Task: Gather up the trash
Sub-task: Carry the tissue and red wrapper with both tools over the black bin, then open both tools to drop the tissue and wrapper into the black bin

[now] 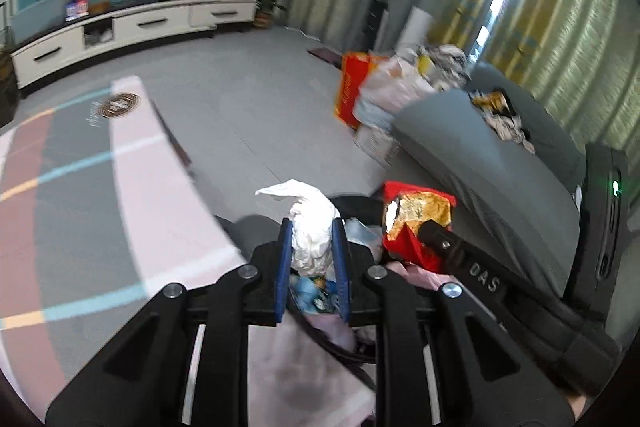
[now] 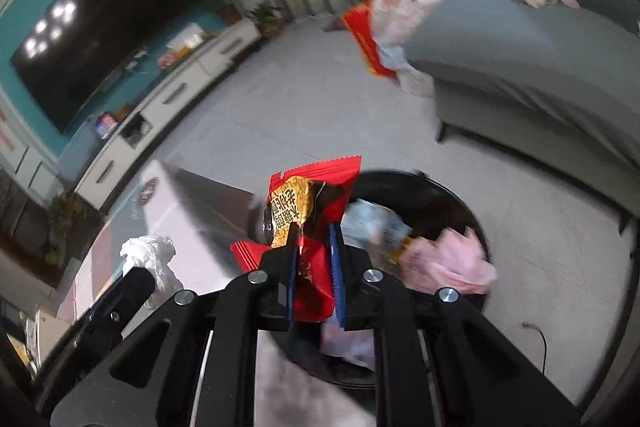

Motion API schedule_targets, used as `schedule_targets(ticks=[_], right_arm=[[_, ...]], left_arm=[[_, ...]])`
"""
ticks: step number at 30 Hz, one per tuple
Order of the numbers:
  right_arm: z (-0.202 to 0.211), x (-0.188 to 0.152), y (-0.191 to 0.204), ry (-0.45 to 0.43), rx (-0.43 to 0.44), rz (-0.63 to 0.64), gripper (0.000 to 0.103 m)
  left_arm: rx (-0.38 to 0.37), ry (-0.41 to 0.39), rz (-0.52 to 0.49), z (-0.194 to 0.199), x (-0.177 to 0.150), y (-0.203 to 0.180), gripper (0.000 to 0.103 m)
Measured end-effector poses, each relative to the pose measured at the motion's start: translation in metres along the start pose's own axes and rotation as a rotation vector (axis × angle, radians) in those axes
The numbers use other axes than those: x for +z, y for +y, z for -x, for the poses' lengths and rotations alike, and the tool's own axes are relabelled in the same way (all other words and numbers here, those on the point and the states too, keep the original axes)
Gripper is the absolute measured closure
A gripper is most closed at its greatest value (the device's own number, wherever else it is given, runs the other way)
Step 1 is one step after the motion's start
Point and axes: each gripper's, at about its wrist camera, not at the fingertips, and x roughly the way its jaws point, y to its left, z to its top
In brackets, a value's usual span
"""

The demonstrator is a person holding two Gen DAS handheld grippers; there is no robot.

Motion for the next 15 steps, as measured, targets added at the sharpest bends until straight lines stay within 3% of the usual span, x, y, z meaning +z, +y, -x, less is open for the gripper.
schedule_targets(ticks=[6,7,8,9,10,15], right_arm=[[-0.003,0.0,-0.025,0.023,-0.027,-0.022,0.084],[-0.003,0.001,-0.025,0.018,-0.048,-0.017,0.082],[-0.002,0.001,-0.027,0.014,-0.065,-0.02,0.074],[-0.001,0.001,-0.03,0.013,-0.068,-0.028,0.061],[0.001,0.001,-0.033,0.011,-0.063,-0.037,0.055],[0.02,0.003,-0.039,-0.035,-0.071,-0.048,0.031]], left_arm=[[-0.029,0.103,-0.042,-0.043,-0.022,-0.026,0.079],[-0.028,0.111,-0.041,-0.046,-0.025,-0.028,0.077],[-0.026,0.117,-0.044,-0.048,-0.026,-0.03,0.073],[-0.029,0.12,-0.052,-0.049,-0.027,-0.031,0.063],[-0.027,0.12,-0.06,-0.049,-0.027,-0.032,0.05],[0.0,0.107,-0.081,-0.039,-0.025,-0.035,0.022]])
